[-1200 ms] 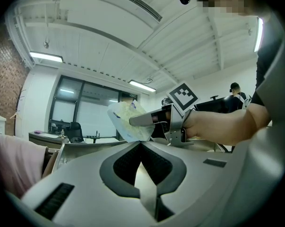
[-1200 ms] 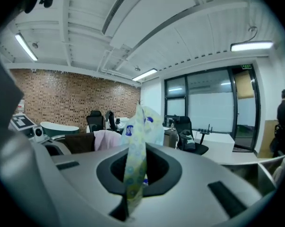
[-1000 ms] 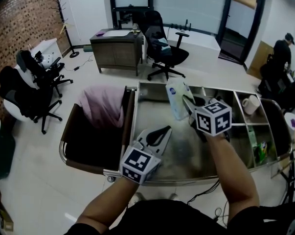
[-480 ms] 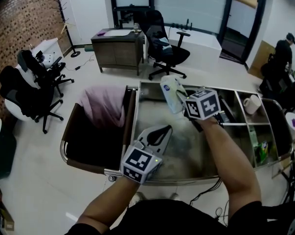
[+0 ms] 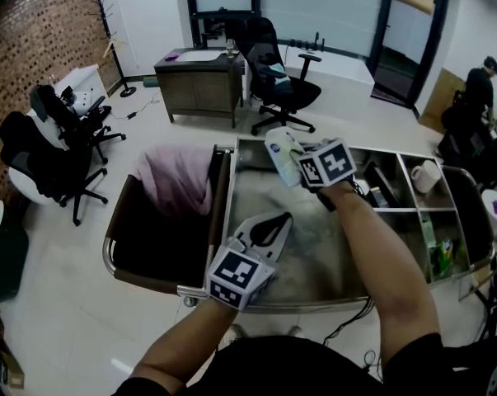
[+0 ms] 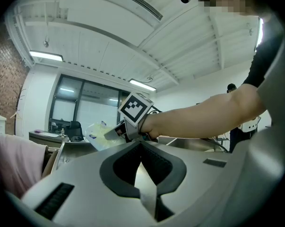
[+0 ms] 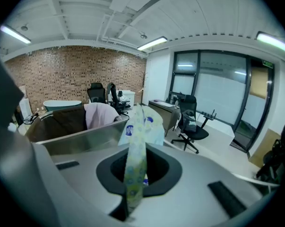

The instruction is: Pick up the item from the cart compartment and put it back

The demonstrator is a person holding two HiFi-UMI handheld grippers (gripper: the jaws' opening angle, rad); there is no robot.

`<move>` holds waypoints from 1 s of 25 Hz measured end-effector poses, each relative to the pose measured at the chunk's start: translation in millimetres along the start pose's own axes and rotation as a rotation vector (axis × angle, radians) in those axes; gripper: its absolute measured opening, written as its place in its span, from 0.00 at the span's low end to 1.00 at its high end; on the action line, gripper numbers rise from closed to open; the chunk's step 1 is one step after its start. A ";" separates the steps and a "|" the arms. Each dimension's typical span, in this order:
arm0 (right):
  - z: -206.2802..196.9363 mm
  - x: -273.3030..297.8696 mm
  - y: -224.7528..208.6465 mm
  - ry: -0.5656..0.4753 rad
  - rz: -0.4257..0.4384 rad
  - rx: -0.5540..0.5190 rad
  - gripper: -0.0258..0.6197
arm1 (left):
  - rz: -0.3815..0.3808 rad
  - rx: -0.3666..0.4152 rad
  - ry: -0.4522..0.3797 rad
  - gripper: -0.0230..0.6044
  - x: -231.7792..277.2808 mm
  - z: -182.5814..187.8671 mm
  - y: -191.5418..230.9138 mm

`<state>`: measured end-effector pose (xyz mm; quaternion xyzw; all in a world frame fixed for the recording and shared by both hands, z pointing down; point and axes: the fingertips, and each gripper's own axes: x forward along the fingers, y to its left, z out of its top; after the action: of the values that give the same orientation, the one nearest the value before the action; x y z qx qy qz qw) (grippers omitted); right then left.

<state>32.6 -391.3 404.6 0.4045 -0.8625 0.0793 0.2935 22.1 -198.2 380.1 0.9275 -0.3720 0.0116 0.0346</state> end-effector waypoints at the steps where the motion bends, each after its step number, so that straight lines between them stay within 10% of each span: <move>1: 0.5 2.2 0.5 0.007 -0.002 -0.015 0.06 | 0.000 -0.001 0.000 0.04 0.1 -0.1 -0.2; 8: -7.1 15.7 -5.5 0.058 -0.010 -0.047 0.07 | 0.000 -0.002 -0.005 0.04 0.2 0.2 -0.7; 12: -18.5 21.6 -5.4 0.101 -0.020 -0.076 0.39 | -0.004 -0.001 -0.001 0.04 0.5 -0.6 -0.6; 25: -12.5 0.3 -12.4 0.023 -0.056 -0.018 0.38 | -0.001 0.002 0.004 0.04 0.4 -2.6 1.5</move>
<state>47.2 -395.0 413.6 0.4249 -0.8481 0.0676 0.3091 21.4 -199.4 382.8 0.9277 -0.3714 0.0139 0.0342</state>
